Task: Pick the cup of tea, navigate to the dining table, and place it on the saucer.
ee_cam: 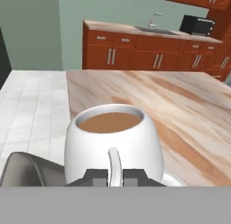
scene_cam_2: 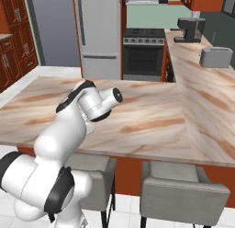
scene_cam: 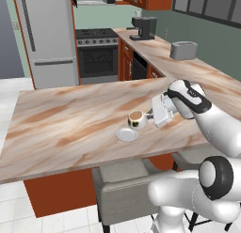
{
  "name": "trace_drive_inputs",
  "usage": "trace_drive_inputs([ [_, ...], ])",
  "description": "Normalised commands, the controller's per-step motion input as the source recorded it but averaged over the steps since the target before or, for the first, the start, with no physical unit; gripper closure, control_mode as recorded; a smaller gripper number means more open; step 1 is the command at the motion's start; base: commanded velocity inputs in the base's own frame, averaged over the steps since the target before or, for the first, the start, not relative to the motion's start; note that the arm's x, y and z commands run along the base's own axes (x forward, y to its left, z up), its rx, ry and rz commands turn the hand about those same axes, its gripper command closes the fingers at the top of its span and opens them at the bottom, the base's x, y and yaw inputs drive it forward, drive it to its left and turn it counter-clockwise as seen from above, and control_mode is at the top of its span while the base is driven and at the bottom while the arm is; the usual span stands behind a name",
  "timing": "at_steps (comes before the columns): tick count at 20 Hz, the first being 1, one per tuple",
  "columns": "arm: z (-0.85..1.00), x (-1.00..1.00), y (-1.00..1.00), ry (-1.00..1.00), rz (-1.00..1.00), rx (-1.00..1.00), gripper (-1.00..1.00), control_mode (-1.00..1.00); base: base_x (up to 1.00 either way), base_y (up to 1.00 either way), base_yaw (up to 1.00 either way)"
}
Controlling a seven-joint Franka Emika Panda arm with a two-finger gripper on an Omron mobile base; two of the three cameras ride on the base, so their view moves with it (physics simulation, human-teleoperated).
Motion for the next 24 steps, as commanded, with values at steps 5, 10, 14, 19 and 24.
trace_drive_inputs([
  [5, -0.42, 0.00, 0.00, 0.00, 0.00, 0.00, 1.00, -1.00, 0.00, 0.00, 0.00],
  [10, -0.63, 0.00, 0.00, 0.00, 0.00, 0.00, 1.00, -1.00, 0.00, 0.00, 0.00],
  [14, -0.36, 0.01, 0.00, 0.00, 0.00, 0.00, 1.00, -1.00, 0.00, 0.00, 0.00],
  [19, 0.10, 0.15, 0.01, -0.01, -0.01, 0.07, 1.00, -1.00, 0.00, 0.00, 0.00],
  [24, 0.00, 0.47, 0.00, 0.06, -0.07, 0.01, 1.00, -1.00, 0.00, 0.00, 0.00],
])
